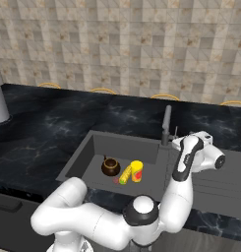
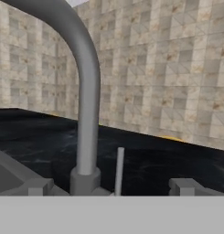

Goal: Pick the teapot and cup and place them in the sink. Then turn on the water.

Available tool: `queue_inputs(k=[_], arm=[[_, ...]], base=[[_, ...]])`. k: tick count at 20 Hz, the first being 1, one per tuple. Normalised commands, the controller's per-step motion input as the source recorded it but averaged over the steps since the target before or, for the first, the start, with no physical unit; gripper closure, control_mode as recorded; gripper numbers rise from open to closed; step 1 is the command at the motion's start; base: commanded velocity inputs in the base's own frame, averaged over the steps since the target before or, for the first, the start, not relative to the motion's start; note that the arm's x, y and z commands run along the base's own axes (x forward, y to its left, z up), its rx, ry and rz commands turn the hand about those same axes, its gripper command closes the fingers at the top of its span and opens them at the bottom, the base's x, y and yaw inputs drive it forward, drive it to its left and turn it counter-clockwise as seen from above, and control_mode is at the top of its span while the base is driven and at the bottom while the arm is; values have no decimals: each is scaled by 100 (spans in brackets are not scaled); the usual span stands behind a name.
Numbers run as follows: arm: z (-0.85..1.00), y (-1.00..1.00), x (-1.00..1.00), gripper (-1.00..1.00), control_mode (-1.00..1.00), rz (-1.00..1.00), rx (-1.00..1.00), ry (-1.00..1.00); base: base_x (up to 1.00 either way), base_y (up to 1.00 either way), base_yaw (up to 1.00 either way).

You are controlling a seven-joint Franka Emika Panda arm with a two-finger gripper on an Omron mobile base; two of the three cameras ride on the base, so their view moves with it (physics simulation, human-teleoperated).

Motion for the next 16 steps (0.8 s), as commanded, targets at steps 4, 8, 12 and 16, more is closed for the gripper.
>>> queue_inputs(k=[4,8,12,16], arm=[[-8,0,17,-100,-100,1,0,0],[-8,0,20,-100,-100,0,0,0],[-8,0,15,-100,-100,0,0,0],[-6,0,14,-100,-100,0,0,0]], base=[[0,0,0],[0,0,0],[0,0,0],[0,0,0]])
